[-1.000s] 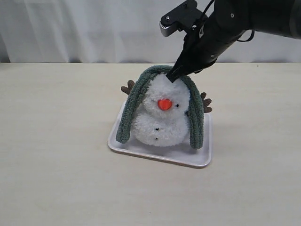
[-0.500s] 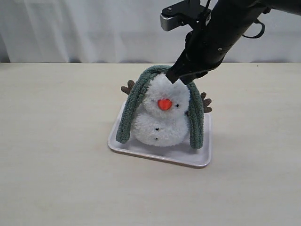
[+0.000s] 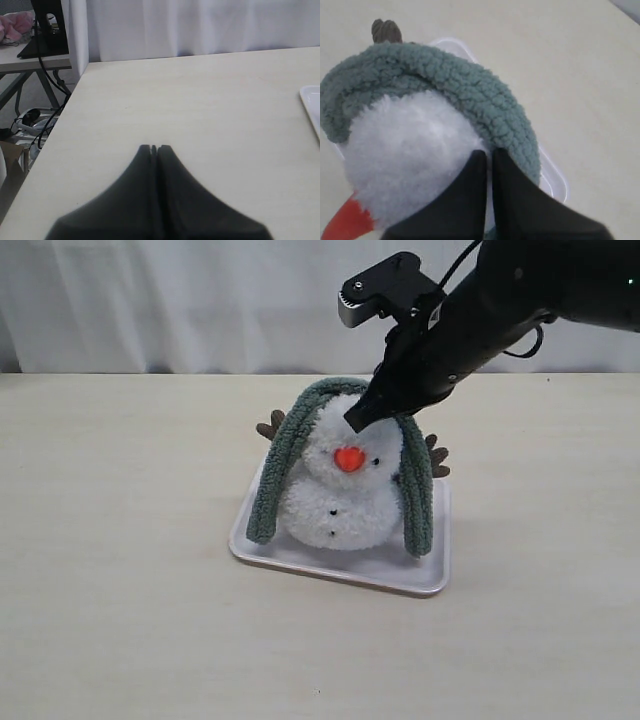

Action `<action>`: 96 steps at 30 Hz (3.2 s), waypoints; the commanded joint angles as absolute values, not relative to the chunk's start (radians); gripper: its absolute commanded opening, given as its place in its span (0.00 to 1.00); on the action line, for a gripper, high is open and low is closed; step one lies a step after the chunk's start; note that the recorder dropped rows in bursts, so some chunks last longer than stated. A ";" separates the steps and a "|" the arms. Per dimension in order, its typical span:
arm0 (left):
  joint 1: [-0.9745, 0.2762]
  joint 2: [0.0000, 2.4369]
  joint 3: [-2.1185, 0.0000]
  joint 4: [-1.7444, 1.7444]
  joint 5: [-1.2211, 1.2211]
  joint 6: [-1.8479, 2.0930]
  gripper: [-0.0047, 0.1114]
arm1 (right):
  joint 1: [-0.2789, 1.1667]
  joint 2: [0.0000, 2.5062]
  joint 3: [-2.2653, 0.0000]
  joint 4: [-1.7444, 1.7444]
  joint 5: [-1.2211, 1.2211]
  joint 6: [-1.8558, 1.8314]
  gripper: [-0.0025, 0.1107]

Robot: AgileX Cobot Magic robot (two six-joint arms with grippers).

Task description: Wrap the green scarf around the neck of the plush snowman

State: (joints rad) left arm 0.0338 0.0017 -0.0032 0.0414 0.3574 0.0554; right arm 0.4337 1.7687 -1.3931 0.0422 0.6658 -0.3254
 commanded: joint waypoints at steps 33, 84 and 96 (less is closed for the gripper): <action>0.035 0.000 0.000 0.039 0.344 0.052 0.04 | 0.433 1.712 -1.326 0.074 0.600 -0.340 0.06; 0.035 0.000 0.000 0.039 0.344 0.052 0.04 | 0.393 1.931 -1.436 0.041 0.651 -0.280 0.06; 0.035 0.000 0.000 0.039 0.347 0.052 0.04 | 0.395 1.760 -1.439 0.279 0.720 -0.547 0.34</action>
State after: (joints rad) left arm 0.0338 0.0017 -0.0032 0.0414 0.3574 0.0554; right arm 0.3965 1.7802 -1.4430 0.2799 0.7221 -0.5368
